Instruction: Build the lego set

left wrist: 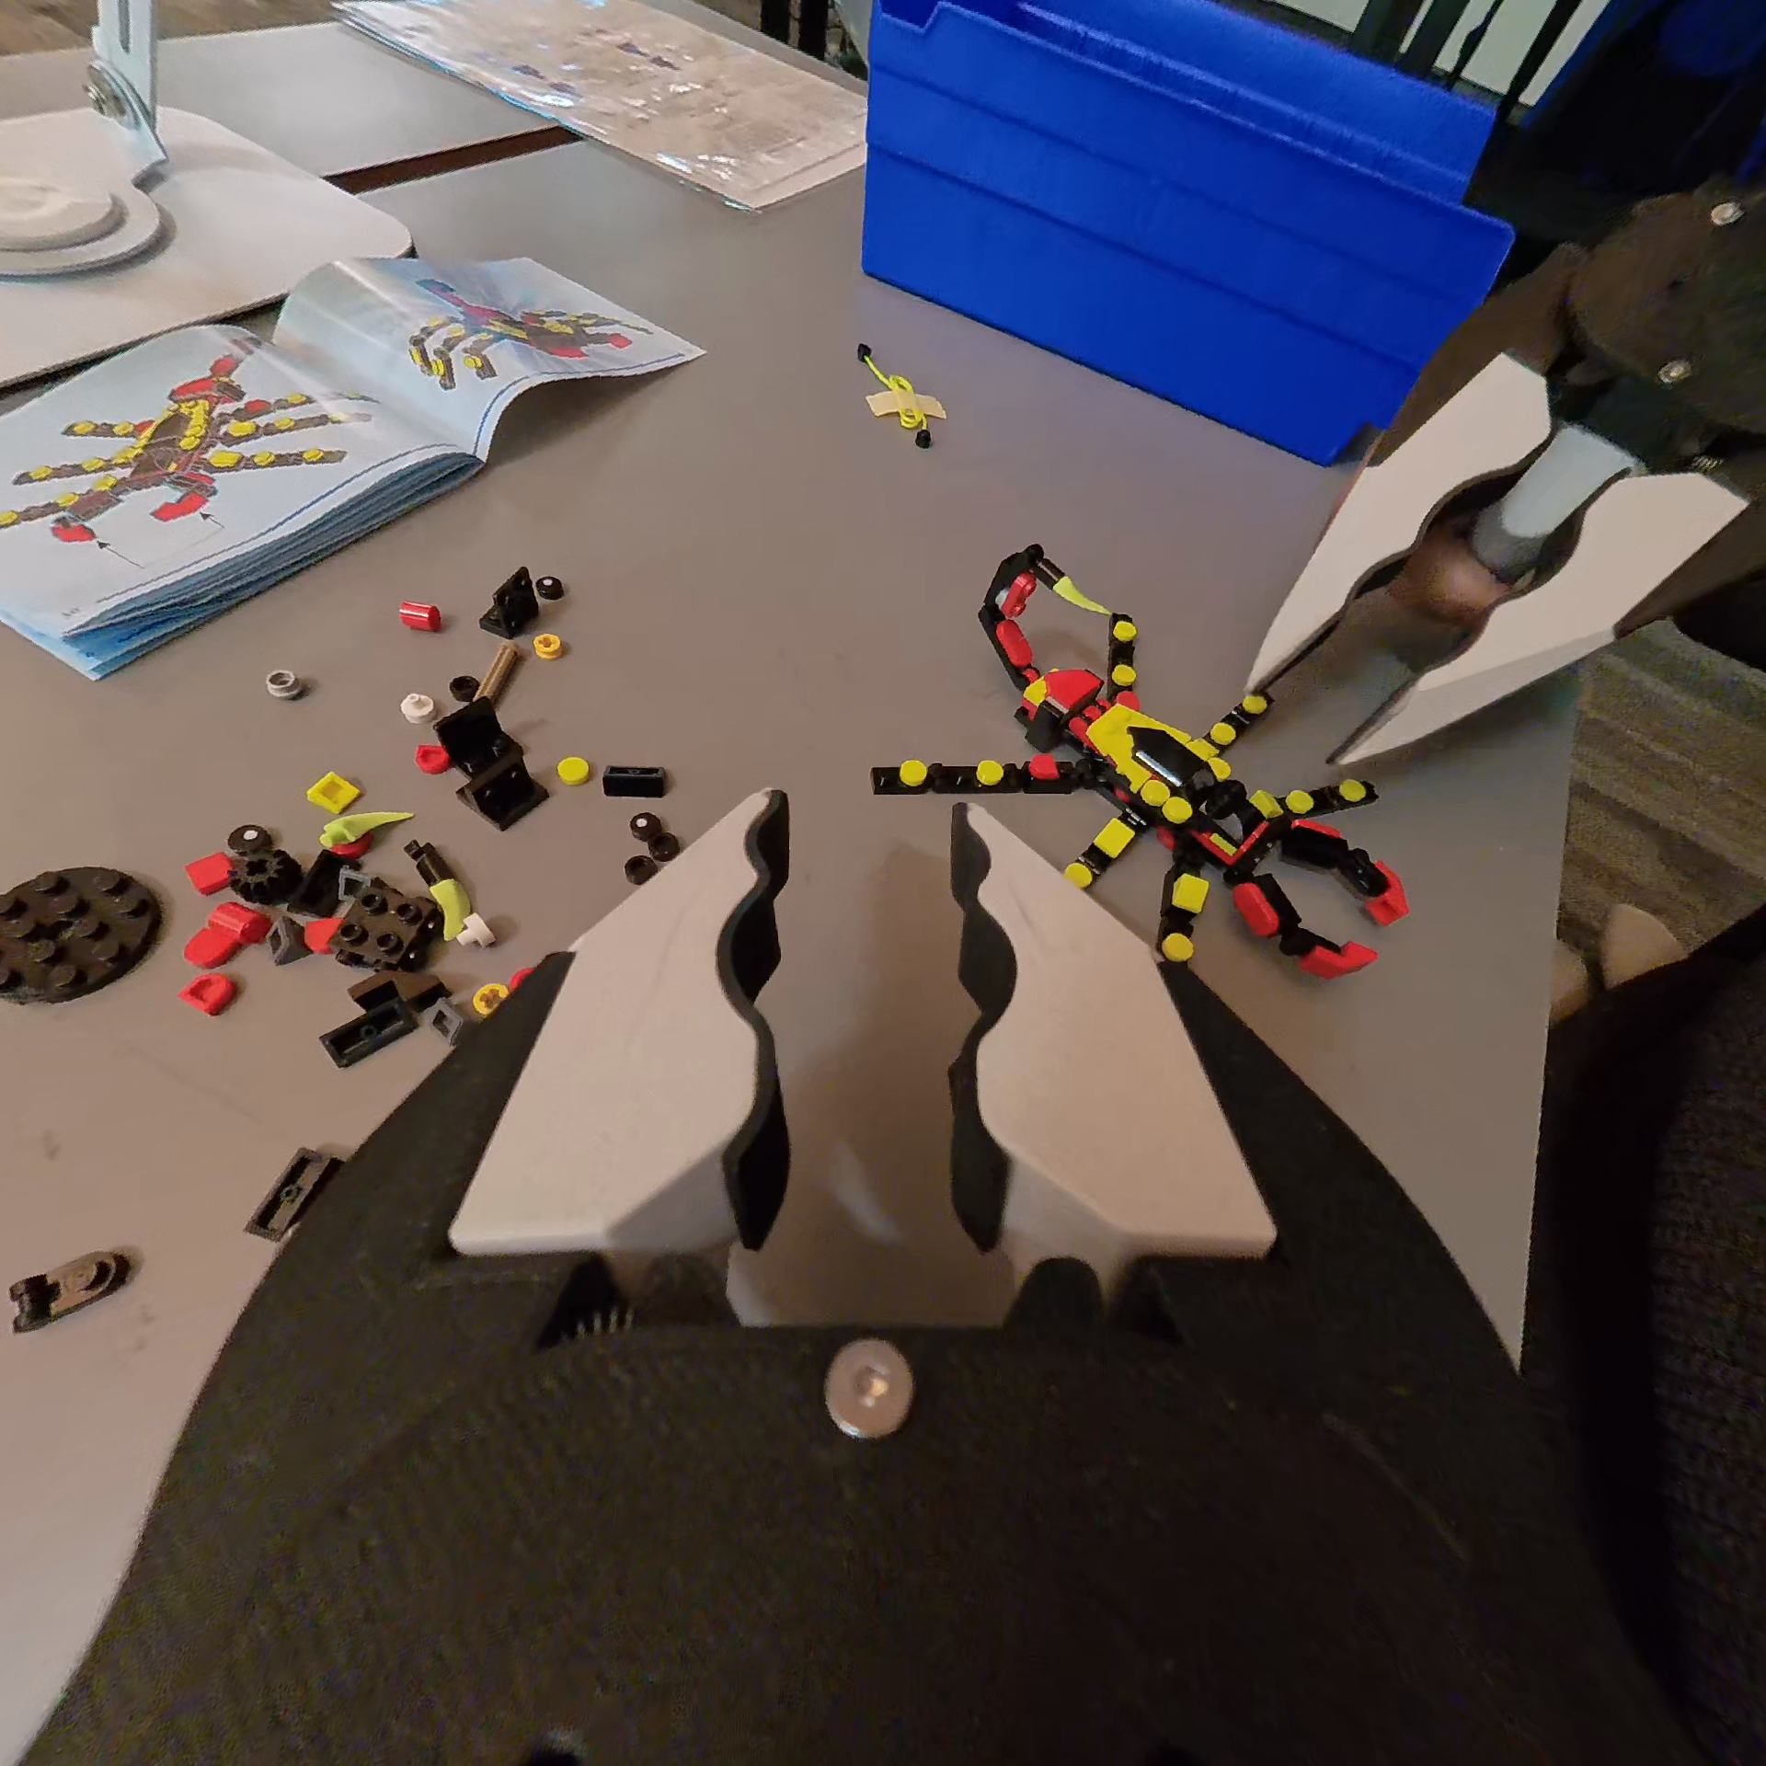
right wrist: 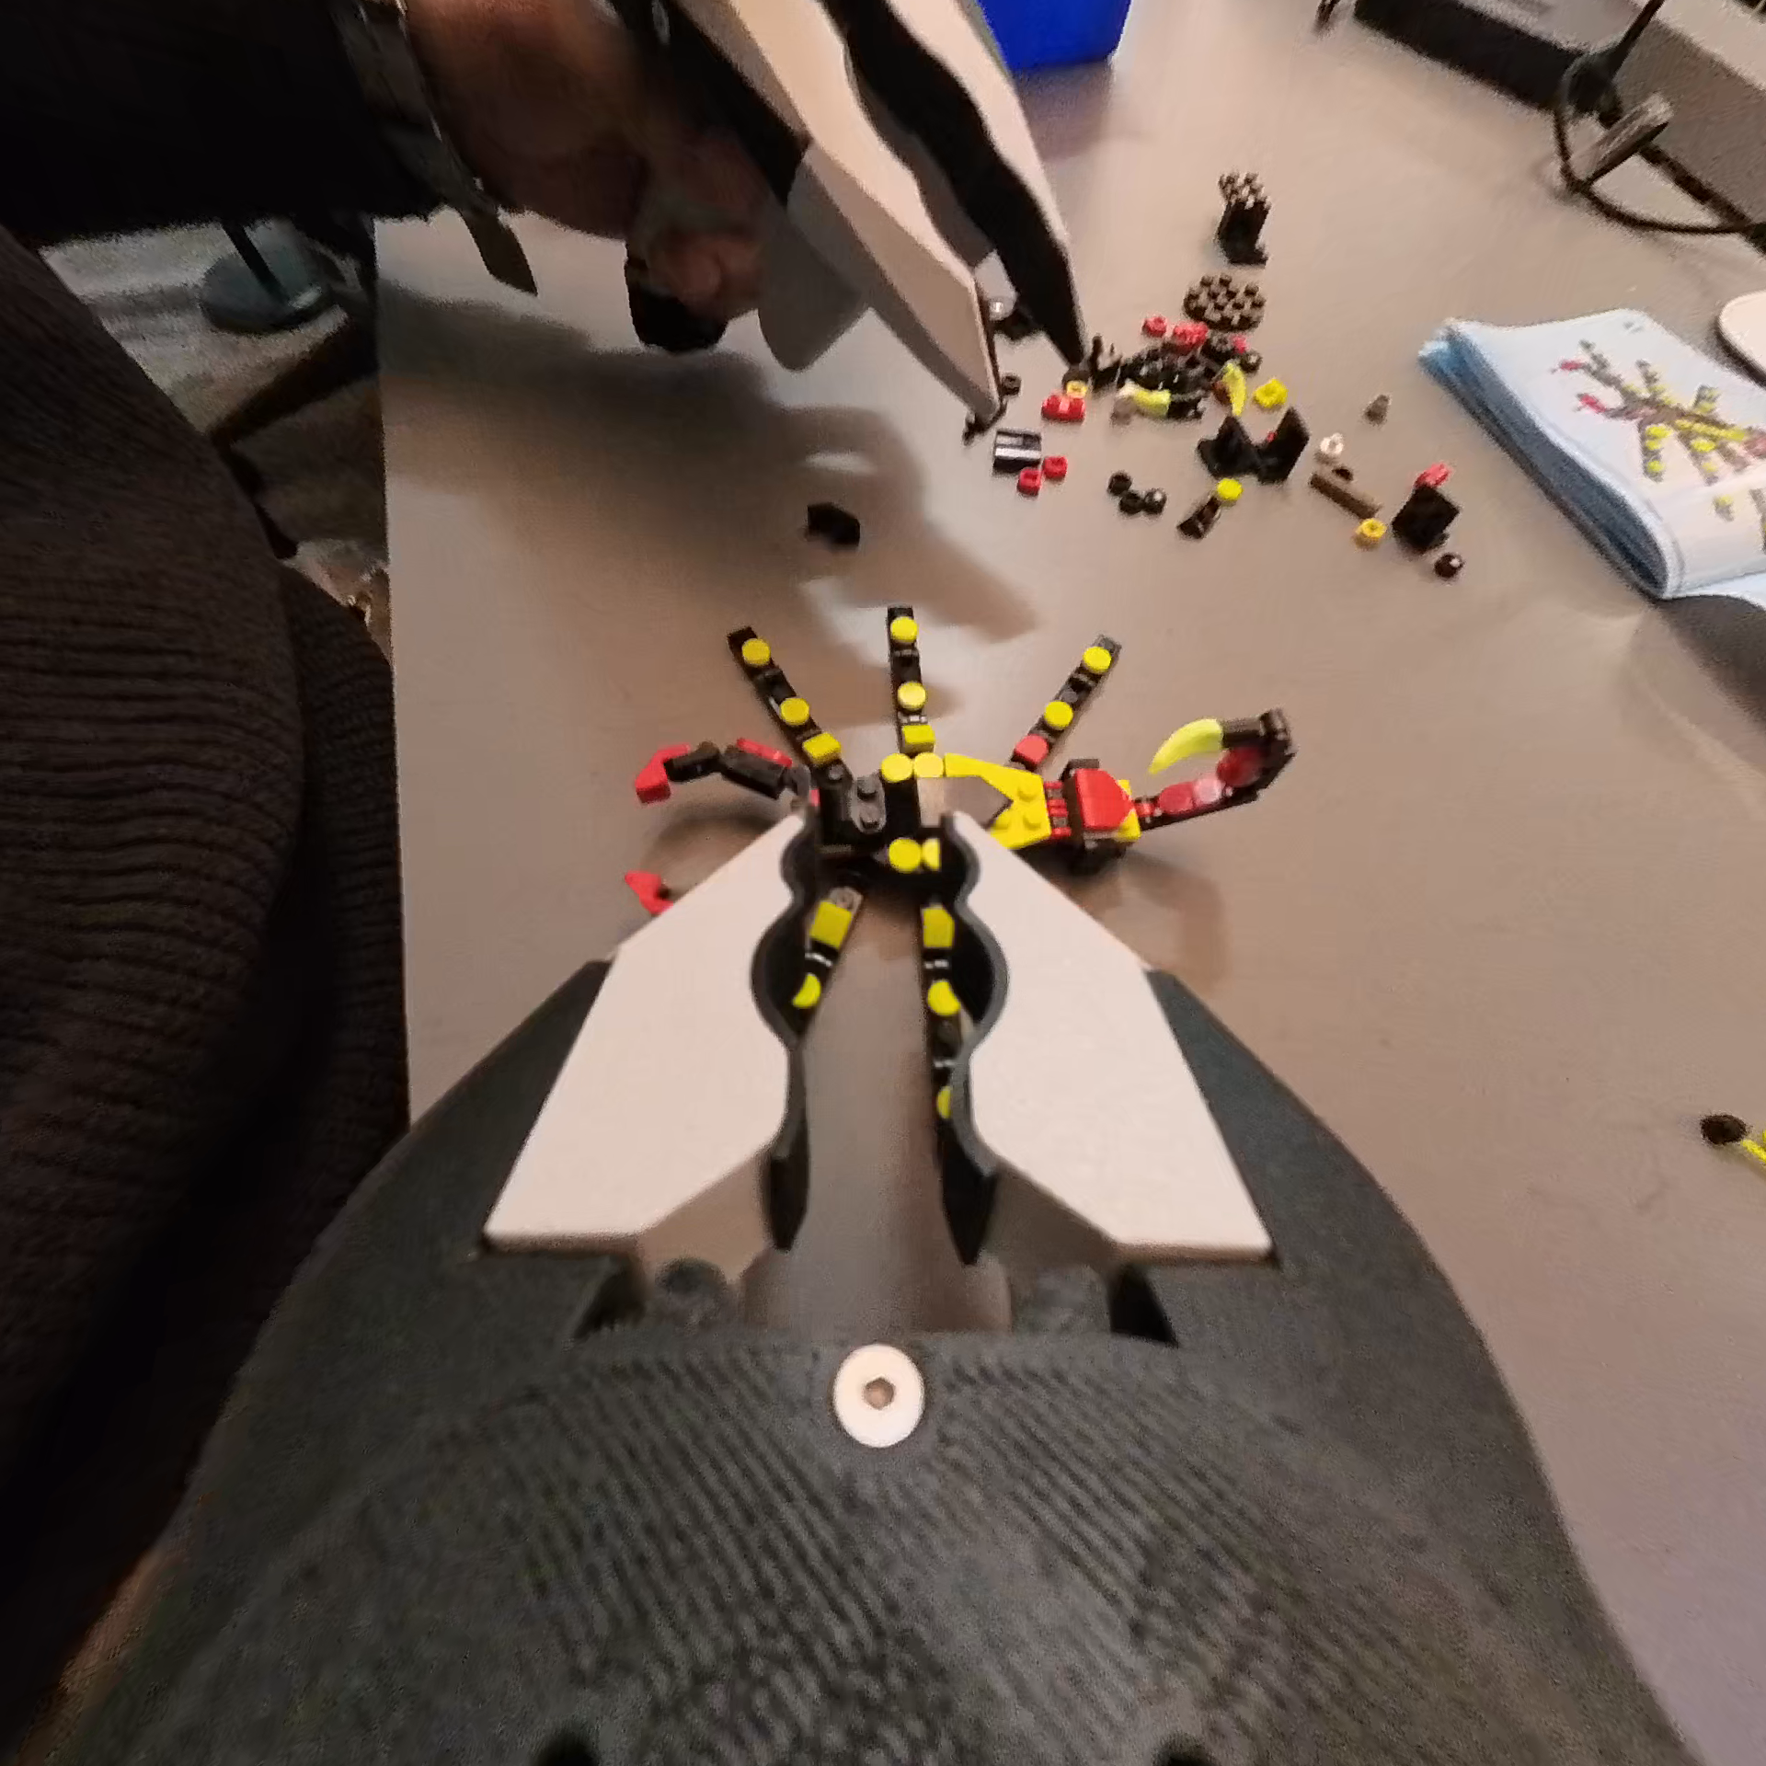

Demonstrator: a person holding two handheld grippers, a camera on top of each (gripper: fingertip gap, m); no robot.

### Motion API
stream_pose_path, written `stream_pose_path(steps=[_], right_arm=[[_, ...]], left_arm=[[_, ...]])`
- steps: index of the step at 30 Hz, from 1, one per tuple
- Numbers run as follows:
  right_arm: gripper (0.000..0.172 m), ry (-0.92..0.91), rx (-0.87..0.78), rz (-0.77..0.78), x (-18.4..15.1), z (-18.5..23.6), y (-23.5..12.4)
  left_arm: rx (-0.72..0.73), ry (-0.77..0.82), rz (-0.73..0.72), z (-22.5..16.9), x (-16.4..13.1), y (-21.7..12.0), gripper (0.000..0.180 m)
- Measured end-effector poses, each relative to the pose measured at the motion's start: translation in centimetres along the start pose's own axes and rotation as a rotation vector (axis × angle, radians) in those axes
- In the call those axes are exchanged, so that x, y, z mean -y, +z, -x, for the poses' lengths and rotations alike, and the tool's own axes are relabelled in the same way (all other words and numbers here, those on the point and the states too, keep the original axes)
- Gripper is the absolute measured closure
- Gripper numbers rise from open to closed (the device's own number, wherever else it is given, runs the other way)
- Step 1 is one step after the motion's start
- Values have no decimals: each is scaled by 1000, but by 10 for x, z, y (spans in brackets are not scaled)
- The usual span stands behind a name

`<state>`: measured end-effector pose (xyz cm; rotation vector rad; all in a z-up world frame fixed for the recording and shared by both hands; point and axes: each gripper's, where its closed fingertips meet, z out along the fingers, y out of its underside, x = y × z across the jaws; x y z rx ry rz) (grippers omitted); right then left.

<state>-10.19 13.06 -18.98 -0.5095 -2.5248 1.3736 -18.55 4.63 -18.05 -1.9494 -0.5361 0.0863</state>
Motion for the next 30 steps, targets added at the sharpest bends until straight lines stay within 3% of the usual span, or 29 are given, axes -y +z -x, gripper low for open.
stream_pose_path(steps=[9,15,18,30], right_arm=[[112,102,-6,-153,22,-5,-8],[119,95,-9,-163,23,-7,-12],[134,47,0,-120,16,-4,-10],[135,10,-6,-76,8,-3,-6]], left_arm=[[-3,9,13,-3,-2,3,148],[0,8,17,-2,-4,4,149],[-1,5,17,-2,-4,4,149],[-2,7,30,-3,-6,5,149]])
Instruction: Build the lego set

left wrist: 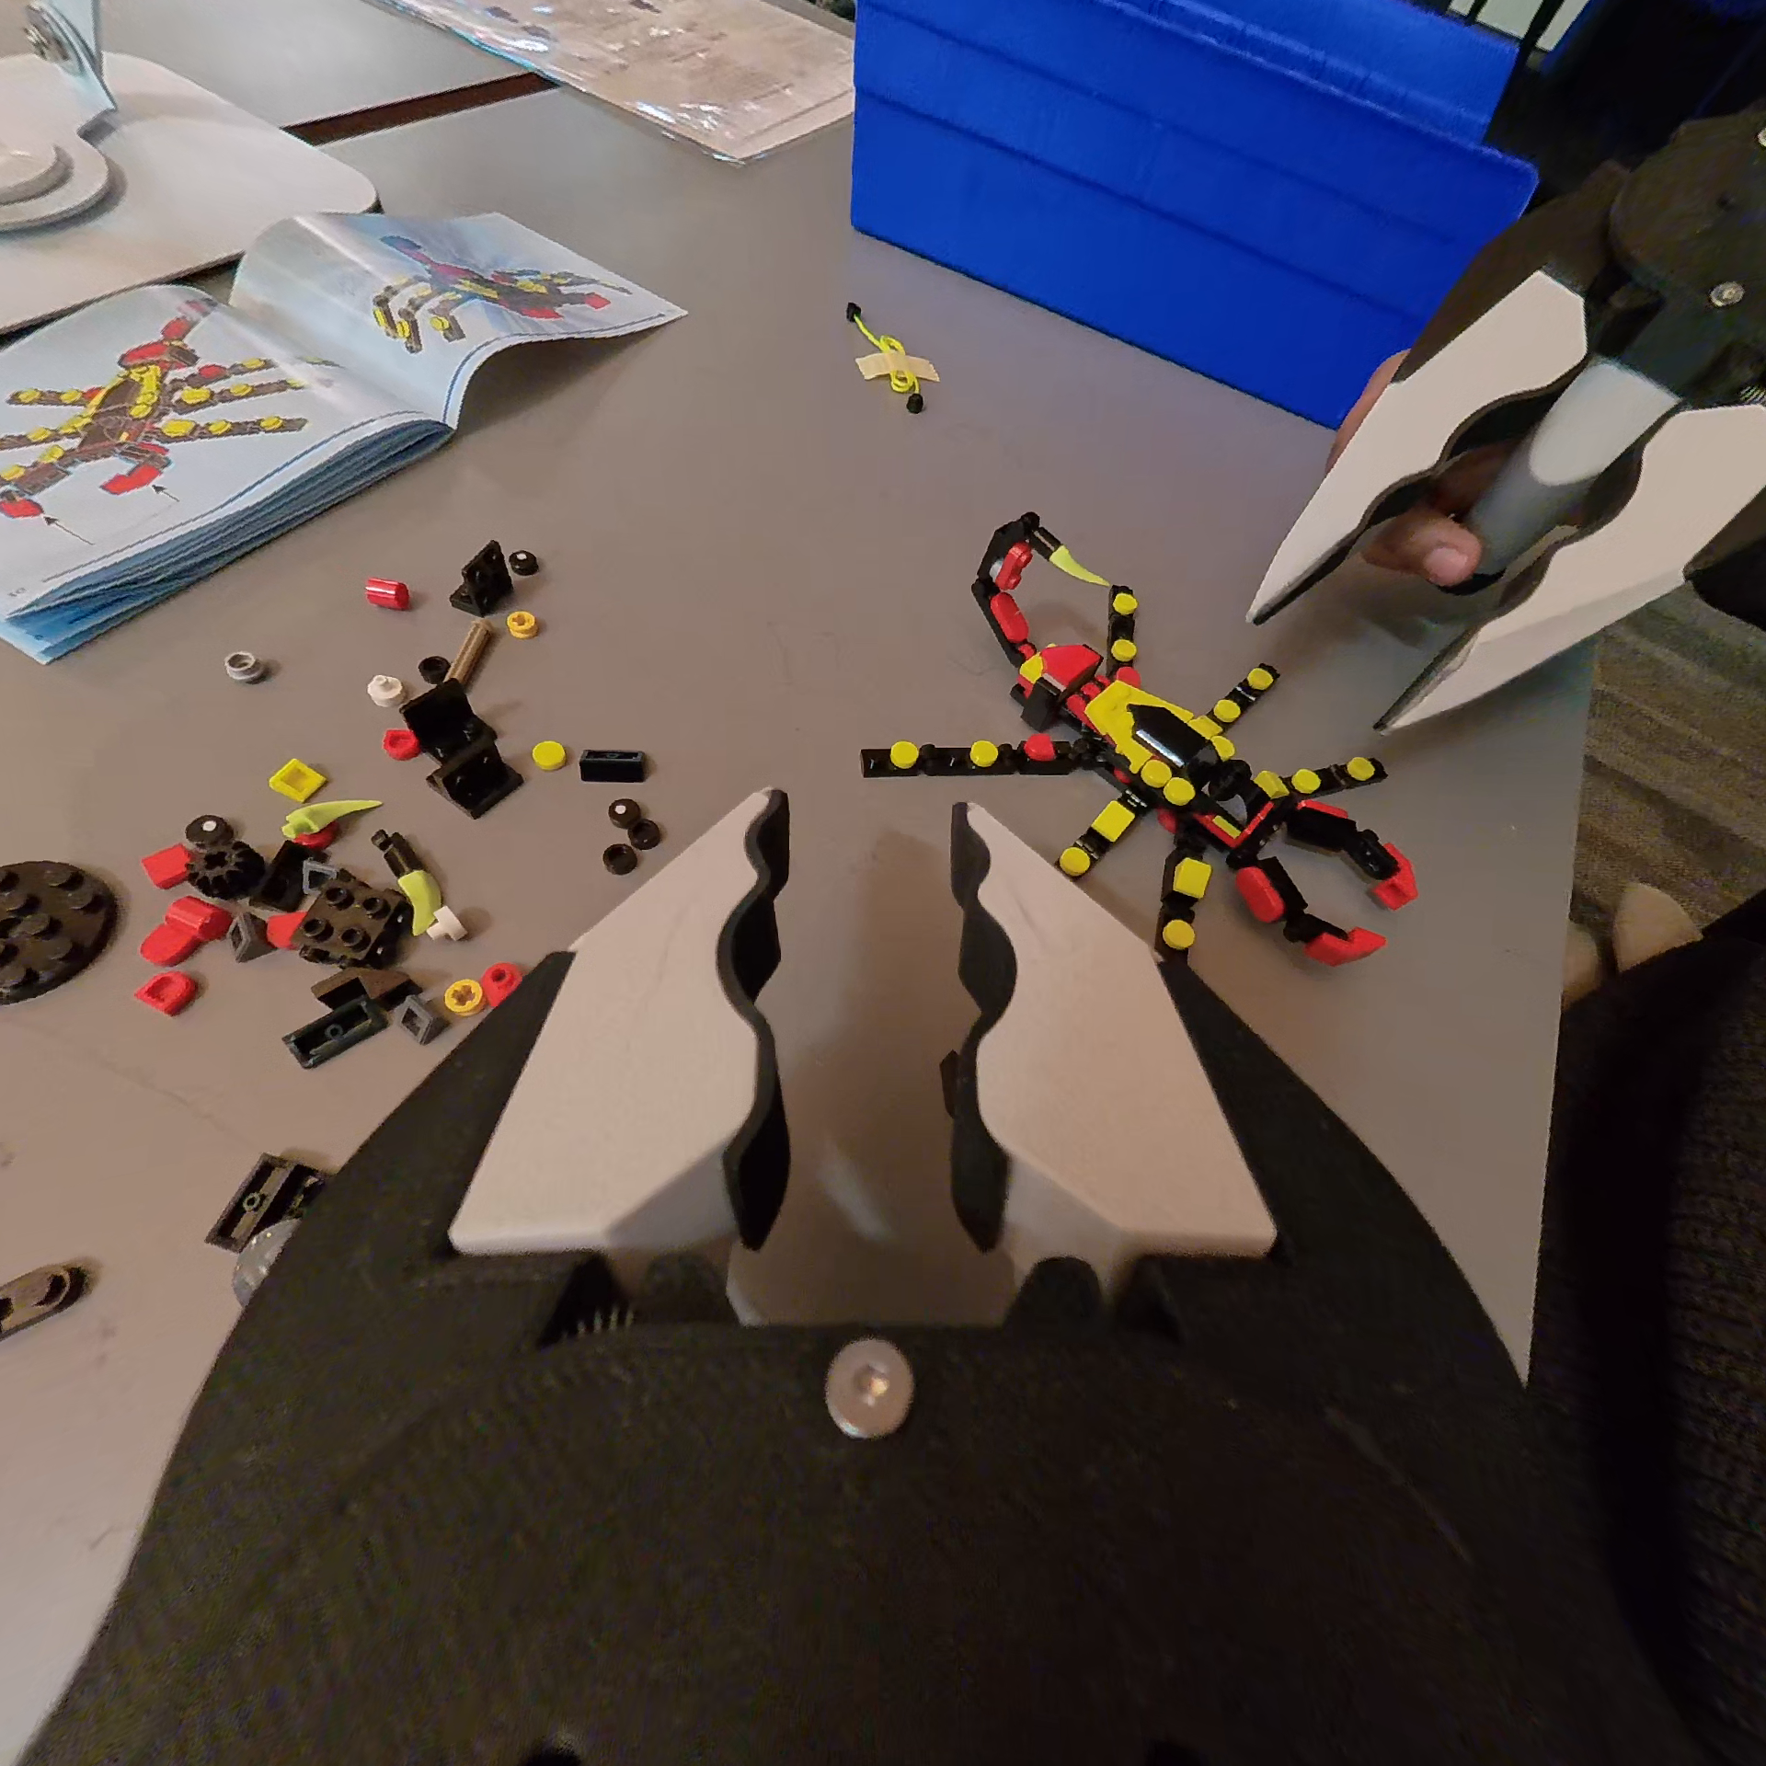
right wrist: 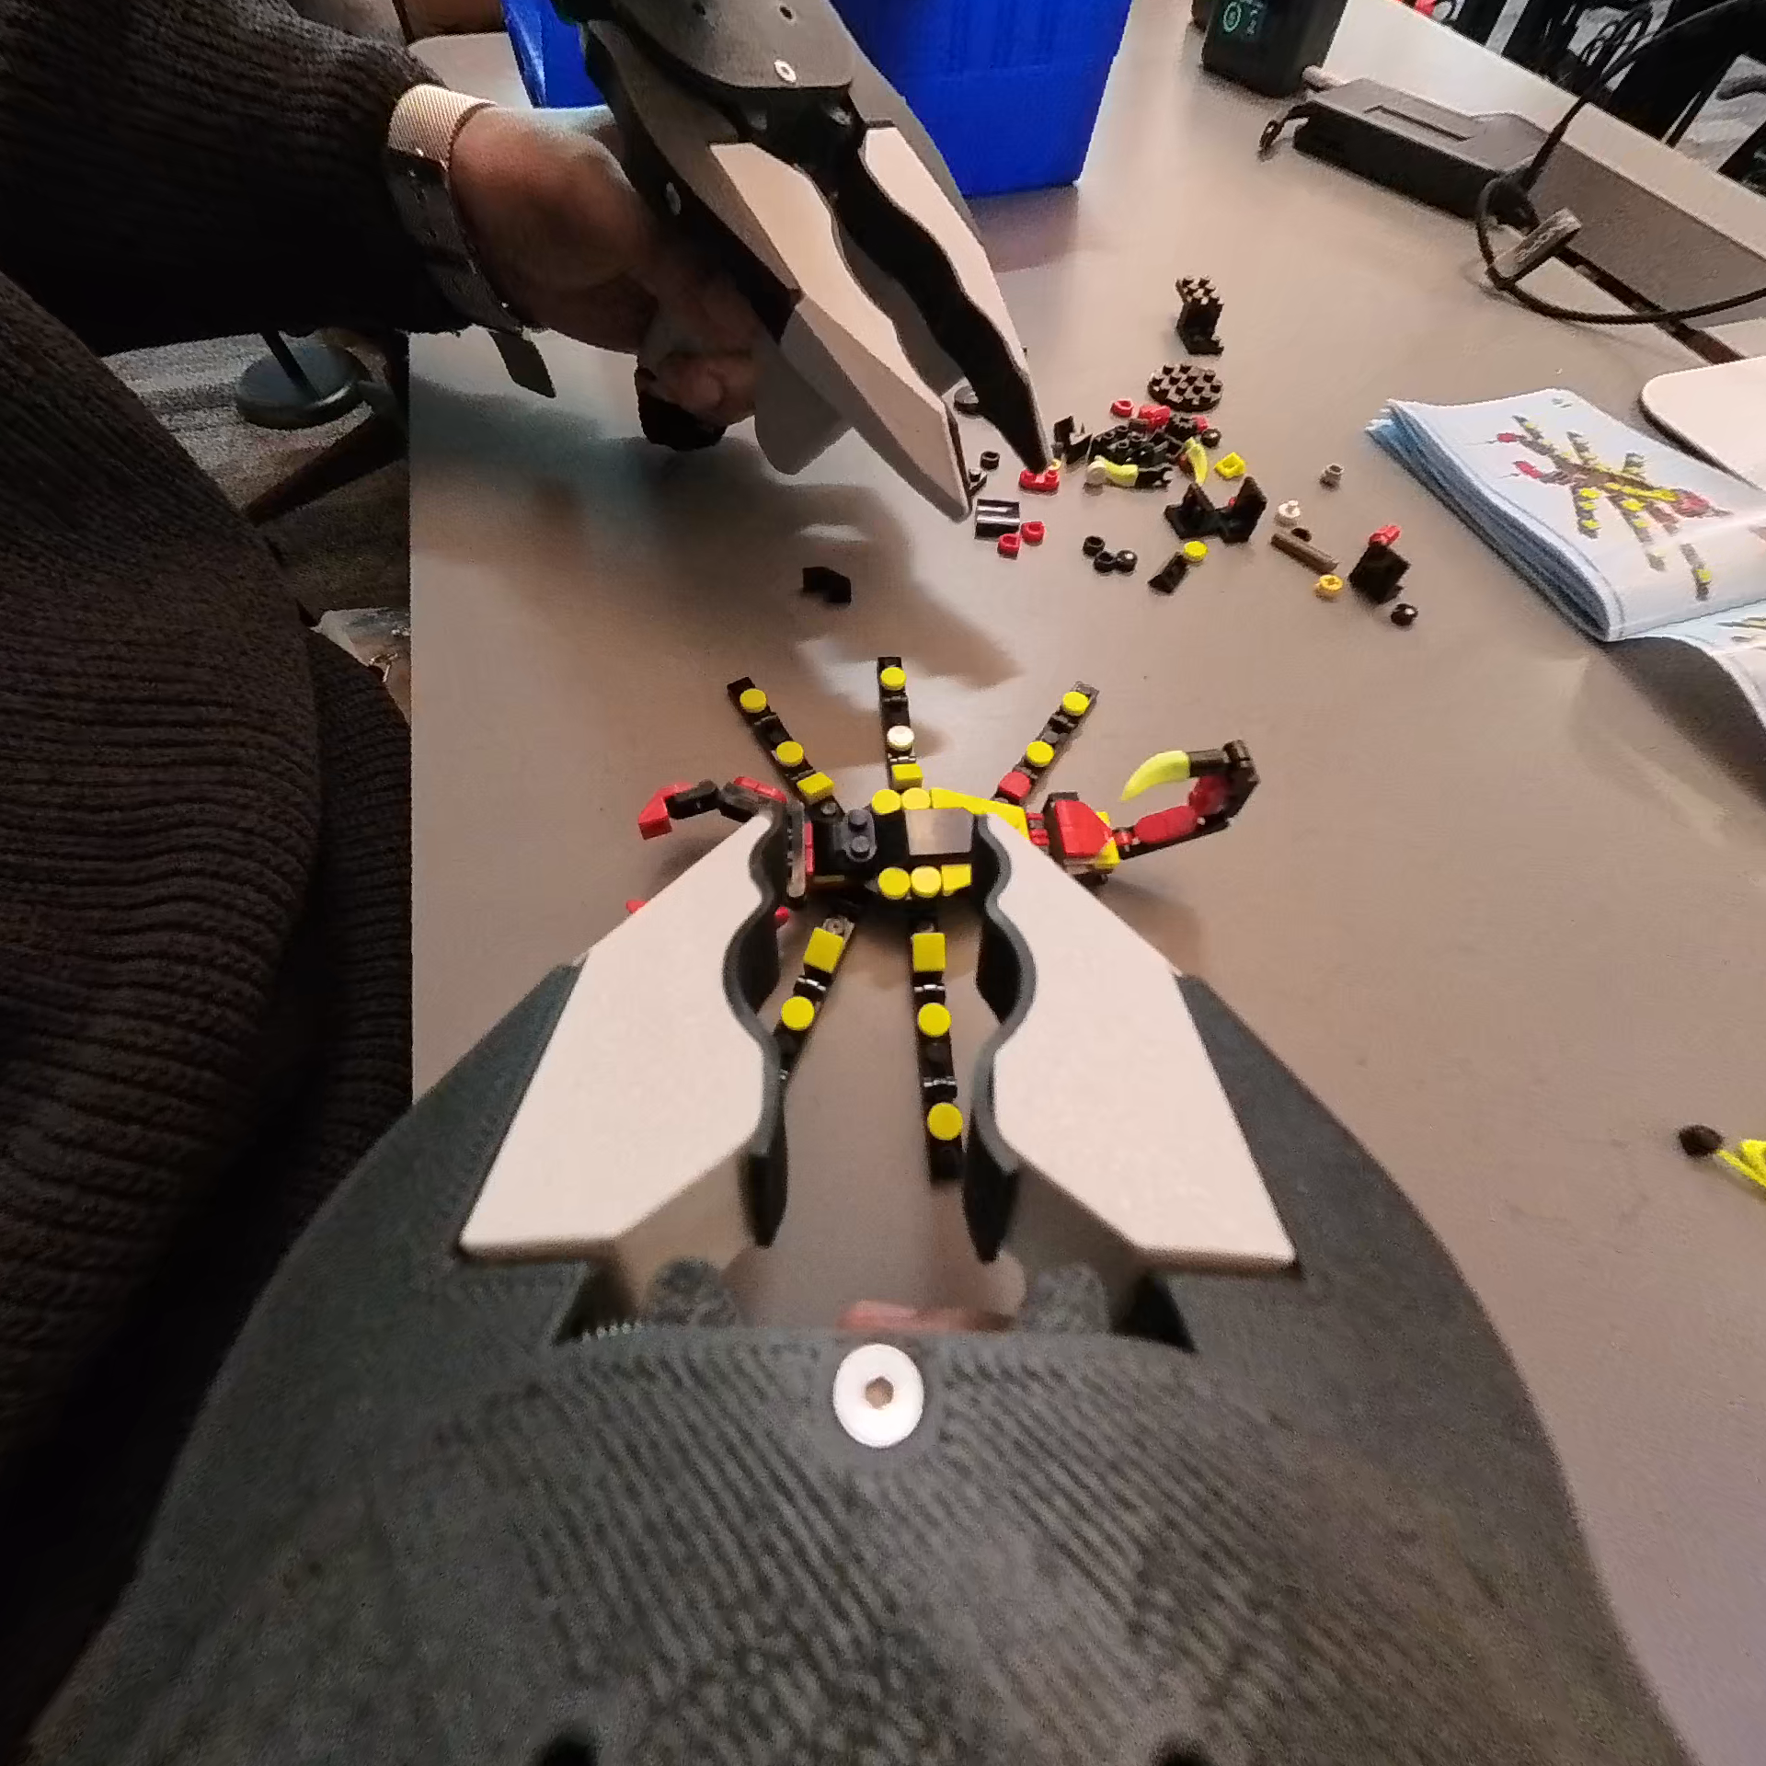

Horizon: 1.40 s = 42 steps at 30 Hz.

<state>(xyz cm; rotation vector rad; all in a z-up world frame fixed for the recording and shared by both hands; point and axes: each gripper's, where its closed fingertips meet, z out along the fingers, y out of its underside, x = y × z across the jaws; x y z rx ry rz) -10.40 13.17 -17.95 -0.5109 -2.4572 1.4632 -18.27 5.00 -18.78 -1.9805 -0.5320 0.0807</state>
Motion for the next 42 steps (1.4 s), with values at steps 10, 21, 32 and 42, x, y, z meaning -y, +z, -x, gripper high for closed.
stream_pose_path(steps=[10,21,32,42], right_arm=[[135,-47,-10,48,-8,2,4],[134,-56,-14,60,-10,1,4],[135,-17,-33,-7,3,-4,-1],[142,-77,-103,-112,29,-10,-10]], left_arm=[[3,3,3,0,-1,1,149],[7,3,11,0,-2,2,148],[357,144,52,52,18,5,127],[591,618,266,123,91,145,119]])
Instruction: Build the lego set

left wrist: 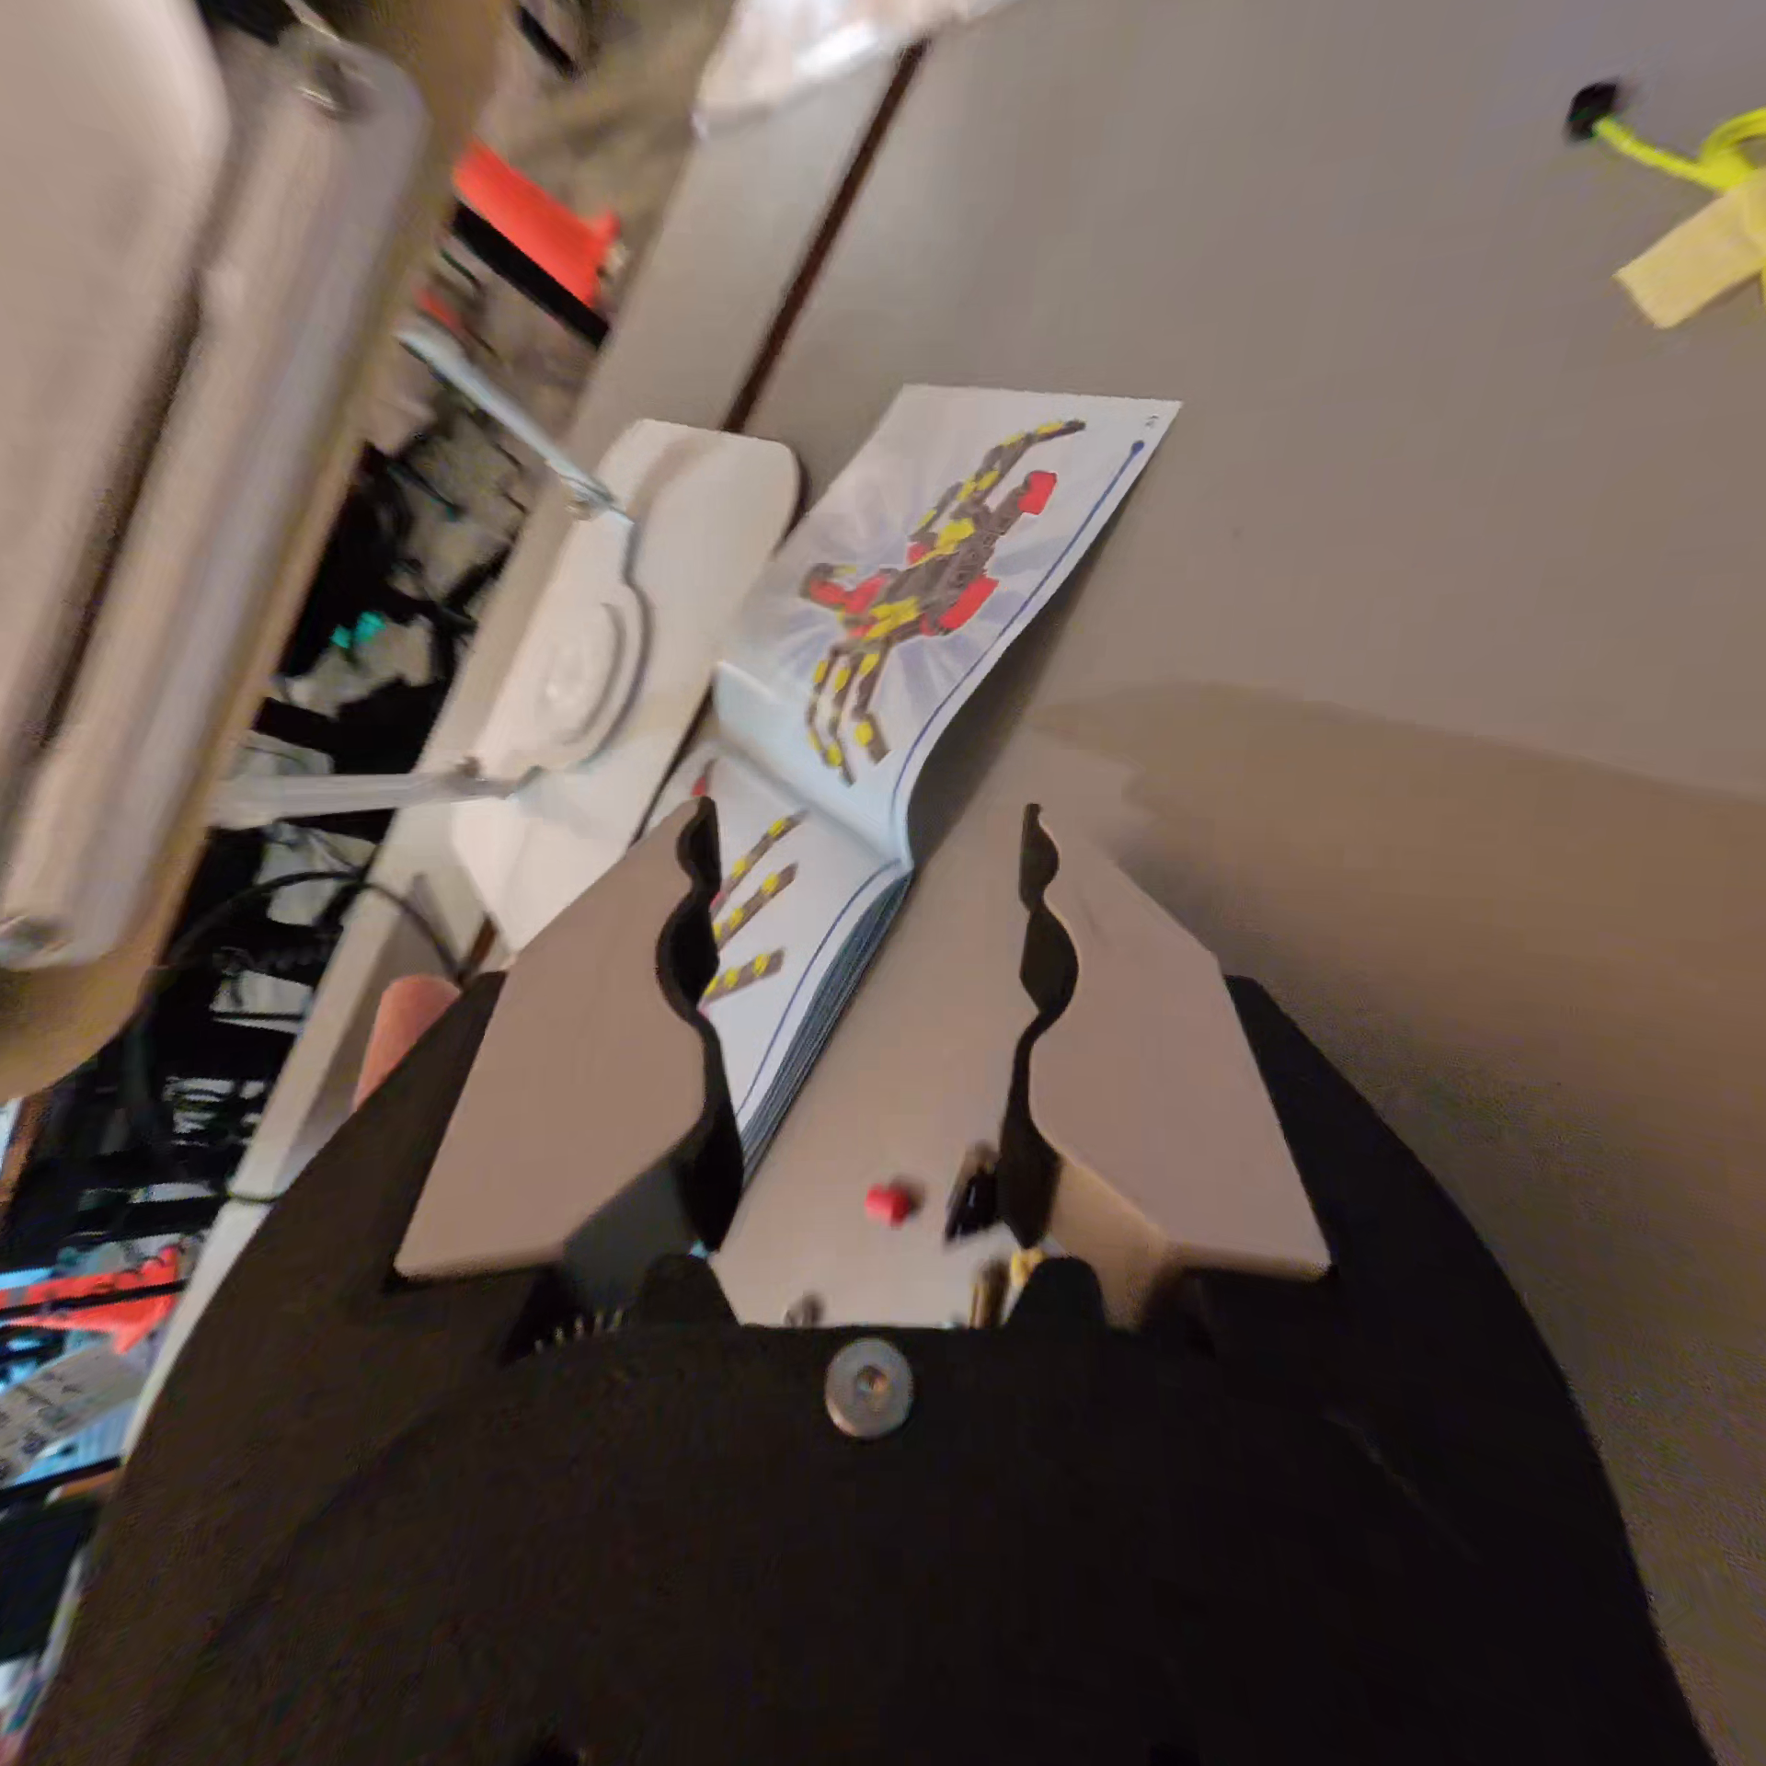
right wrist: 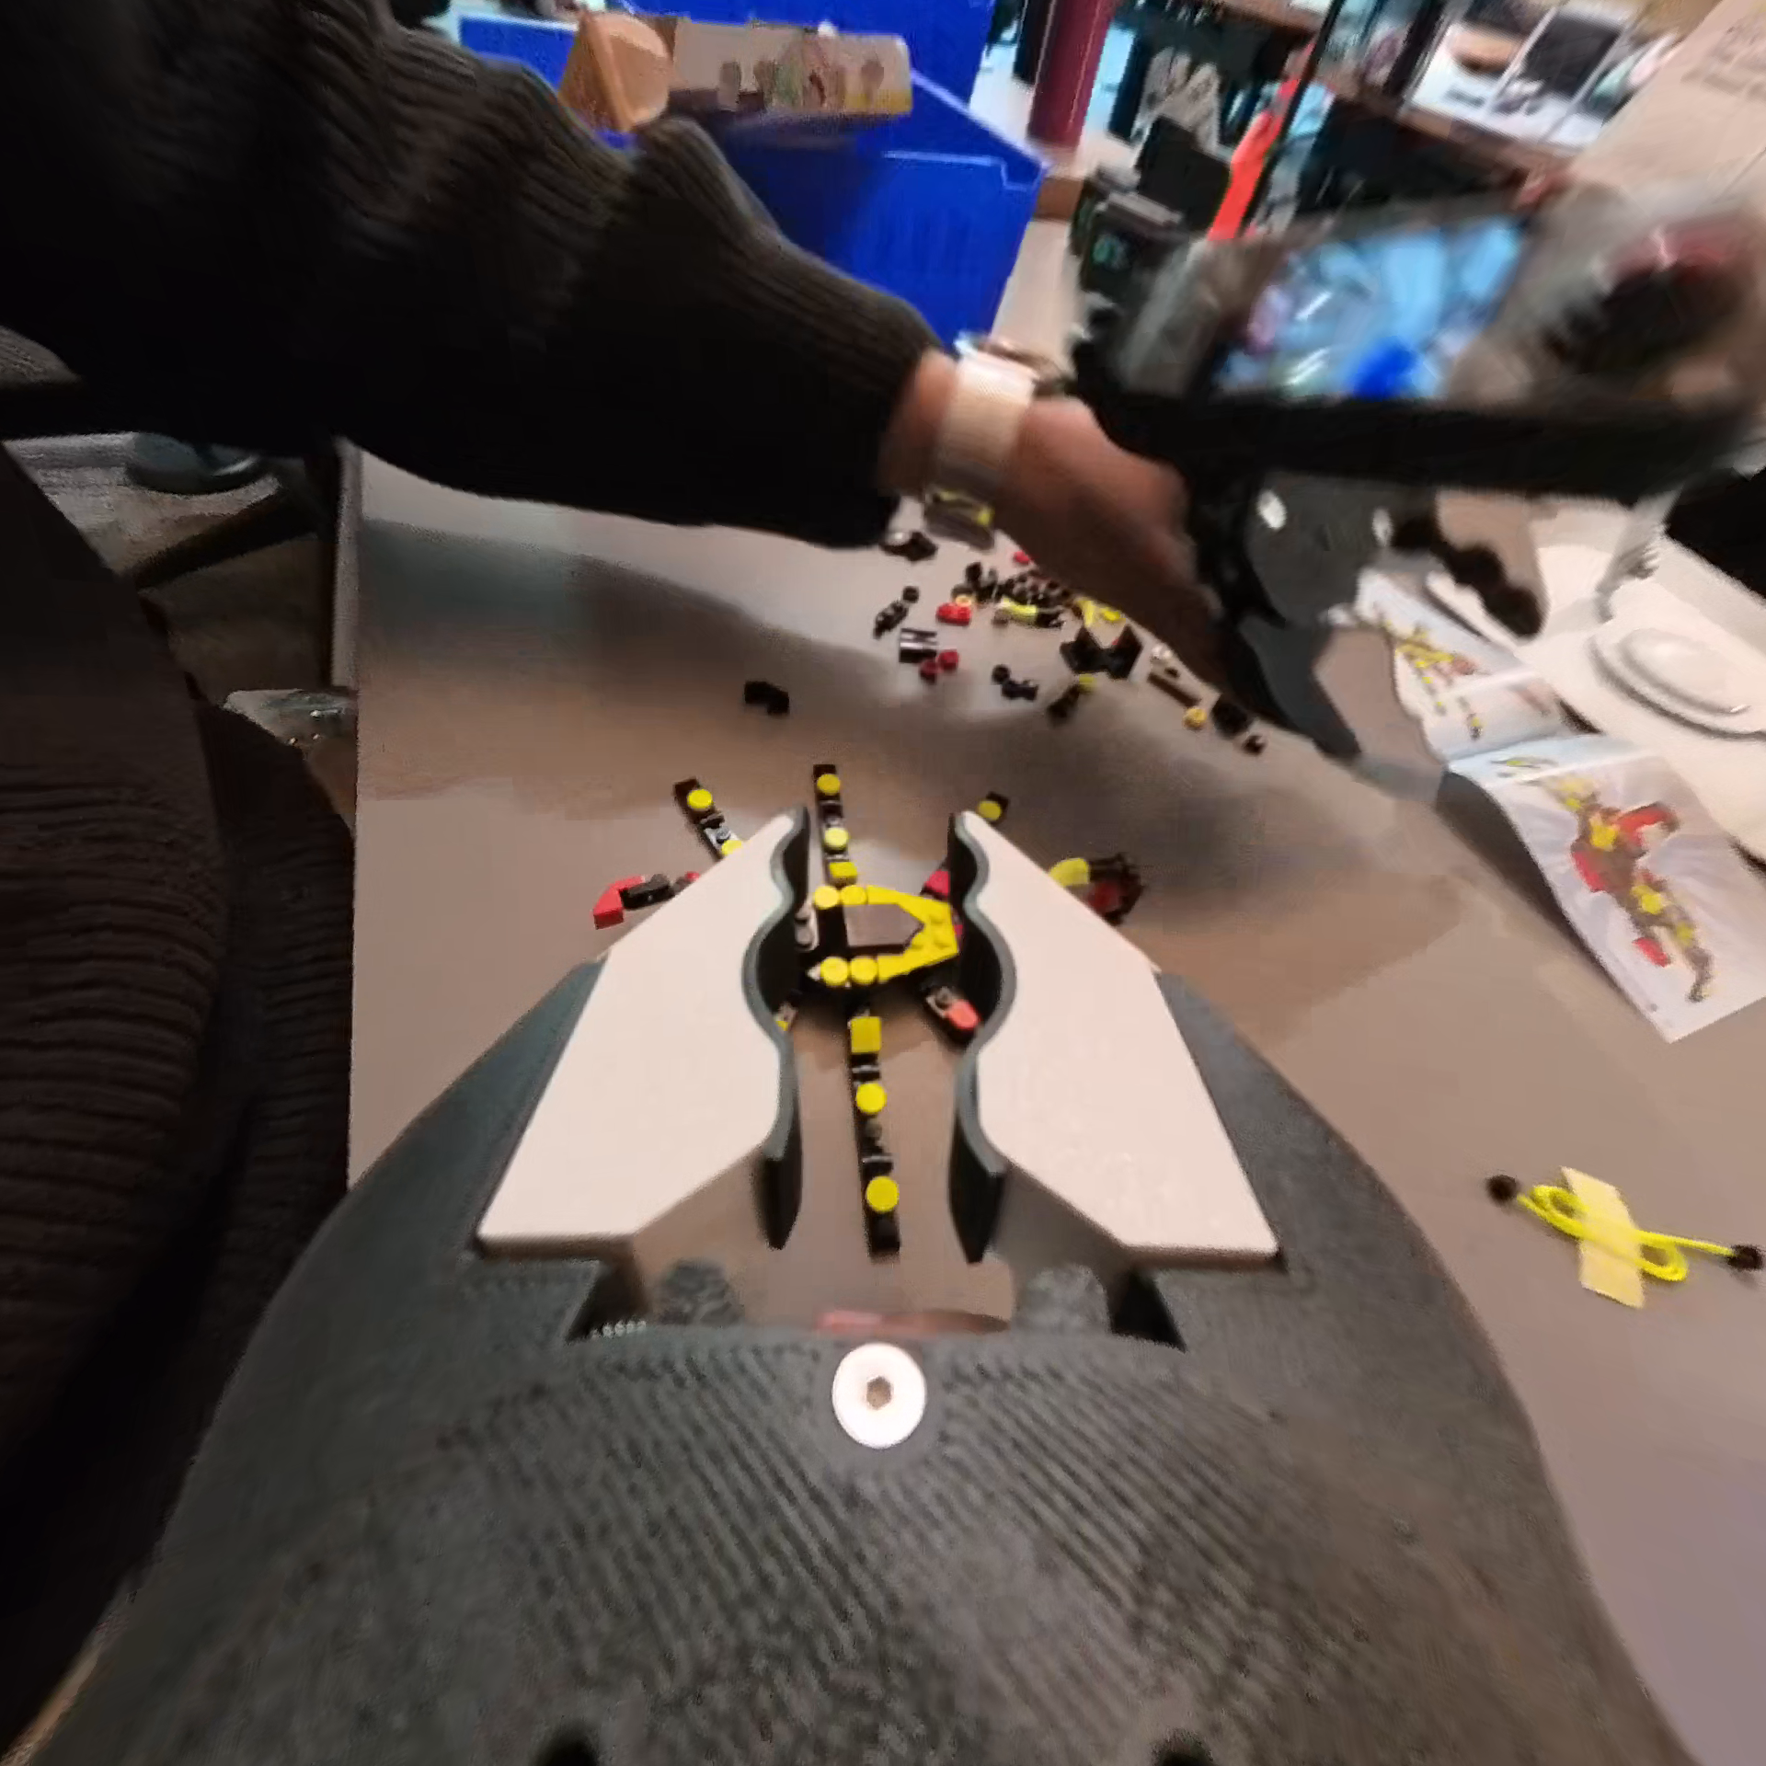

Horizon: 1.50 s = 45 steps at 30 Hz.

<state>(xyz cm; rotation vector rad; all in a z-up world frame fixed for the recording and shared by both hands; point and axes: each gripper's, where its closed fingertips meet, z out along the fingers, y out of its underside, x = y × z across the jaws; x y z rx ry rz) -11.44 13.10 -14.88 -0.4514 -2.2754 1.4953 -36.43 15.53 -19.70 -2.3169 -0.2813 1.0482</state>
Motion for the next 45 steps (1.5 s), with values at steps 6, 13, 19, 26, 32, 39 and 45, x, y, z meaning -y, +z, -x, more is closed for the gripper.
stream_pose_path(steps=[6,13,19,26,32,39,45], right_arm=[[145,-5,-26,-15,-1,-2,-12],[146,18,-55,-27,-4,-4,-28],[146,25,-61,-12,-7,-5,-27],[146,30,-52,19,-14,-5,-18],[146,38,-41,33,-16,-8,-8],[146,41,-54,47,-20,-12,-6],[145,75,-69,50,-27,-21,-10]], left_arm=[[30,-57,60,17,5,46,119],[179,-405,-105,82,-7,23,140],[184,-777,-3,110,-70,11,142],[119,-907,28,107,-109,-8,138],[134,-852,-5,115,-96,-13,139],[-90,-879,-150,98,-64,-47,159],[-239,-890,-305,51,-64,-153,158]])
